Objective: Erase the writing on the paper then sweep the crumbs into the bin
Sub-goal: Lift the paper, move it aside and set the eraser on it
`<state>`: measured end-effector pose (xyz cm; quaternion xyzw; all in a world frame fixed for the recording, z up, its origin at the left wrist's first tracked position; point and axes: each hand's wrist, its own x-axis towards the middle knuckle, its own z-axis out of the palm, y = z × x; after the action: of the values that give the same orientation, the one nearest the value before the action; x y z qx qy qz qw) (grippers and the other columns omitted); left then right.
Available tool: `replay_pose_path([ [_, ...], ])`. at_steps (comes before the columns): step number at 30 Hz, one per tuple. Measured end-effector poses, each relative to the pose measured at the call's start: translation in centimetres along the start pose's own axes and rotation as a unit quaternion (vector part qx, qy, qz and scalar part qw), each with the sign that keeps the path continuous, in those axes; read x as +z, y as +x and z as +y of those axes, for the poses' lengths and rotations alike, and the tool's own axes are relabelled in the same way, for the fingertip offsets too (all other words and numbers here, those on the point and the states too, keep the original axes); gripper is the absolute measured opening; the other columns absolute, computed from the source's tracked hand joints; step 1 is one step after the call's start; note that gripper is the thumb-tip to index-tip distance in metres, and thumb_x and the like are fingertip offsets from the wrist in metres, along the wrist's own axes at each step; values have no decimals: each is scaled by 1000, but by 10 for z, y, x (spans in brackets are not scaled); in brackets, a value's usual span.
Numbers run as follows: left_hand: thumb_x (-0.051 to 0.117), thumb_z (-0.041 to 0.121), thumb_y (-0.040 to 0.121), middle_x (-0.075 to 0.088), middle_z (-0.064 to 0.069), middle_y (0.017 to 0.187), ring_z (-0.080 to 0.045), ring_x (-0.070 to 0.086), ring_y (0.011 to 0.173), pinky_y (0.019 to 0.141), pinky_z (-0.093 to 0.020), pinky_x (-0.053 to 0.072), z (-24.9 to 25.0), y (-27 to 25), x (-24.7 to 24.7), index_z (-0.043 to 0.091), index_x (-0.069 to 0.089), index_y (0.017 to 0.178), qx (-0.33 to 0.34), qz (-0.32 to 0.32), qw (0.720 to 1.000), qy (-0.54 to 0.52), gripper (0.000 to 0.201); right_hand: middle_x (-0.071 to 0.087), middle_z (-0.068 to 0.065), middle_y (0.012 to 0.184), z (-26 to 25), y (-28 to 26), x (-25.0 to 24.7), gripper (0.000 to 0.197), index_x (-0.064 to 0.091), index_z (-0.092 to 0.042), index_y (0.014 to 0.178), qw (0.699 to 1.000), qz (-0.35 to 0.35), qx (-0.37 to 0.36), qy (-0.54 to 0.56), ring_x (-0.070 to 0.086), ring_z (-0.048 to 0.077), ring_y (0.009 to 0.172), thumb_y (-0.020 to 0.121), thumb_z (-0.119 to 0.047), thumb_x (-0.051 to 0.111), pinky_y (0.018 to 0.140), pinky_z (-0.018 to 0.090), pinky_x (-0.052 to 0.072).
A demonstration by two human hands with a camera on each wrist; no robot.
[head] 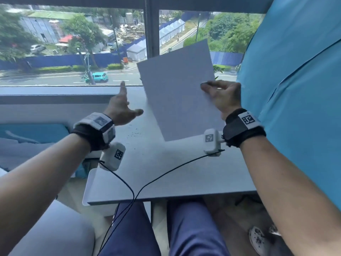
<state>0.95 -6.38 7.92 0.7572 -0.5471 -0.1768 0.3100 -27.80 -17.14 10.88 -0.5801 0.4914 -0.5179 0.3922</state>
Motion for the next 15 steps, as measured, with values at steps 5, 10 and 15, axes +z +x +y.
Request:
replay_pose_path([
  [5, 64, 39, 93, 55, 0, 144, -23, 49, 132, 113, -41, 36, 24, -47, 88, 21, 56, 138, 282, -181, 924, 184, 49, 75, 1, 92, -9, 11, -39, 23, 79, -15, 87, 961, 121, -168, -182, 68, 14, 84, 77, -35, 73, 86, 28, 52],
  [10, 54, 48, 97, 16, -6, 165, -24, 17, 151, 122, -45, 12, 58, -96, 181, 15, 25, 157, 404, -369, 812, 206, 74, 74, 3, 97, -6, 15, -67, 23, 77, -13, 89, 939, 200, -196, -201, 67, 16, 89, 80, -31, 67, 83, 21, 47],
  [15, 32, 63, 99, -12, 6, 165, -19, -13, 152, 122, -48, -7, 35, -92, 207, 34, 1, 159, 404, -383, 789, 261, 73, 74, 6, 97, 4, 14, -83, 28, 77, -11, 90, 937, 199, -184, -219, 66, 18, 88, 80, -34, 63, 78, 16, 42],
])
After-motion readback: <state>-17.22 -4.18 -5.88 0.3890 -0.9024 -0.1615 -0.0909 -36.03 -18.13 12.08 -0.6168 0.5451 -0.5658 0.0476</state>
